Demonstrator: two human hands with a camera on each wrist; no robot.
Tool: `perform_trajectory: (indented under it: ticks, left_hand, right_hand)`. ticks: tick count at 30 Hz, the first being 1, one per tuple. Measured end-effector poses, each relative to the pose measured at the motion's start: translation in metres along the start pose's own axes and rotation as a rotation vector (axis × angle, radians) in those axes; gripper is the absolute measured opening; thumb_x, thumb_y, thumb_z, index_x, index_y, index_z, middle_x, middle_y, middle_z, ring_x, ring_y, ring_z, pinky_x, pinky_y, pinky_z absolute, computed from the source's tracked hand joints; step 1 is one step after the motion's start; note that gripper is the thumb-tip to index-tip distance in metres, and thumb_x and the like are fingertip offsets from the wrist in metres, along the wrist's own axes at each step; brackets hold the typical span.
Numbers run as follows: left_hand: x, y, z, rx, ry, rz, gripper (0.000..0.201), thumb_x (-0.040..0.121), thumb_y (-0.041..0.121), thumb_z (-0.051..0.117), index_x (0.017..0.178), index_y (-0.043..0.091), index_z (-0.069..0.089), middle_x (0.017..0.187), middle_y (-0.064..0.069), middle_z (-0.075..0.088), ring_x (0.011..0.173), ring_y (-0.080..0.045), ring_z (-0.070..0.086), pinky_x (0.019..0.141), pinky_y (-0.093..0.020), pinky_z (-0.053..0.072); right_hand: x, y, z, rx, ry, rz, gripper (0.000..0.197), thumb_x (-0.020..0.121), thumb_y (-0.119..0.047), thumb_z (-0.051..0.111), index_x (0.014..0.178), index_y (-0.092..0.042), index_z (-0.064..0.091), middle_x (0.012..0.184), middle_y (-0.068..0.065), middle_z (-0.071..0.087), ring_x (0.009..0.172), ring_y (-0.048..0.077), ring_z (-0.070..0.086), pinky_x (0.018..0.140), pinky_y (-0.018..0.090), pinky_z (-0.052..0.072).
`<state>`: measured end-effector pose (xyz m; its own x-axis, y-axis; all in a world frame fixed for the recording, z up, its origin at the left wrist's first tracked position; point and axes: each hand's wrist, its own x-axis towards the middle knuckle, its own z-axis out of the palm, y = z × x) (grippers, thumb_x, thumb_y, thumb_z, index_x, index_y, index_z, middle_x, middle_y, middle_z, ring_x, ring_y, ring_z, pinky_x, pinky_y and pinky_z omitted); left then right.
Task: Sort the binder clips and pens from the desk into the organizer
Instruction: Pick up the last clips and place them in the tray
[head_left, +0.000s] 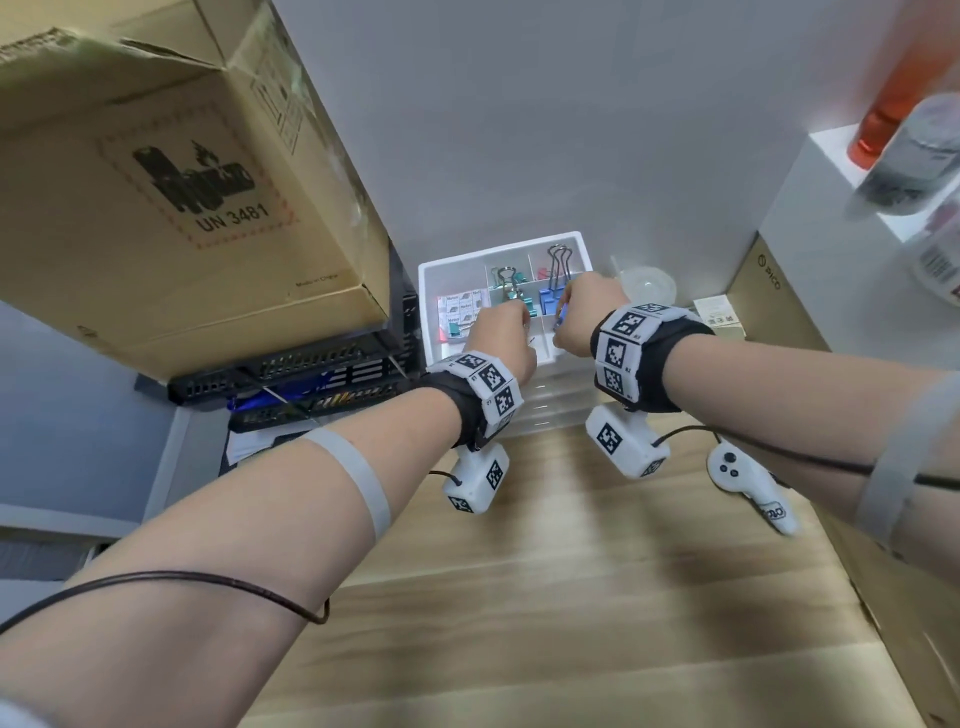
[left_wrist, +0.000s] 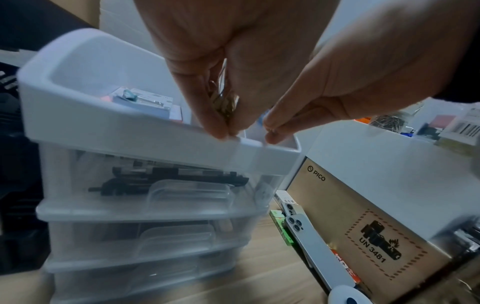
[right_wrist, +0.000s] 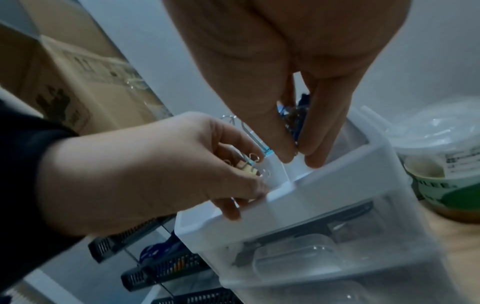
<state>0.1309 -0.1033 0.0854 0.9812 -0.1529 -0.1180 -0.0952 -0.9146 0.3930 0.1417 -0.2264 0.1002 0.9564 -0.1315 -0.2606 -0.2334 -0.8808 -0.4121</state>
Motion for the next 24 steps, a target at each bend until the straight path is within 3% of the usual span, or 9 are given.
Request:
perform_trajectory:
  ticks: [4,8,15,24]
  left_hand:
    - [0.0,-0.005,0.002,-0.033,0.01,0.011,0.035,0.085,0.002,0.065,0.119,0.01,0.062,0.109,-0.01,0.066,0.101,-0.027,0.063,0.091,-0.039,0.054]
    - [-0.002,-0.009,0.003,-0.044,0.031,0.035,0.032,0.082,0.002,0.065,0.113,0.011,0.063,0.103,-0.008,0.066,0.095,-0.027,0.063,0.086,-0.04,0.056]
    - [-0.005,-0.014,0.001,-0.07,0.062,0.053,0.039,0.083,0.012,0.073,0.12,0.01,0.062,0.118,-0.01,0.063,0.107,-0.027,0.06,0.094,-0.038,0.051]
    - [-0.008,-0.013,-0.004,-0.112,0.077,0.058,0.033,0.081,0.007,0.075,0.112,0.01,0.063,0.113,-0.009,0.06,0.097,-0.027,0.064,0.089,-0.039,0.053]
  right_hand:
    - [0.0,0.004,0.001,-0.041,0.021,-0.056,0.021,0.086,-0.004,0.065,0.105,-0.011,0.064,0.099,0.01,0.067,0.082,0.025,0.061,0.066,0.03,0.05]
    - [-0.003,0.007,0.002,-0.076,0.021,-0.095,0.029,0.082,-0.001,0.063,0.109,-0.011,0.064,0.099,0.011,0.065,0.079,0.027,0.059,0.066,0.029,0.049]
    - [-0.012,0.01,-0.001,-0.117,0.044,-0.141,0.026,0.085,-0.007,0.061,0.11,-0.014,0.061,0.1,0.008,0.064,0.08,0.029,0.06,0.065,0.03,0.045]
    - [-0.028,0.017,-0.008,-0.034,0.027,-0.142,0.016,0.083,-0.01,0.064,0.099,-0.013,0.064,0.1,0.007,0.067,0.086,0.028,0.065,0.074,0.036,0.058]
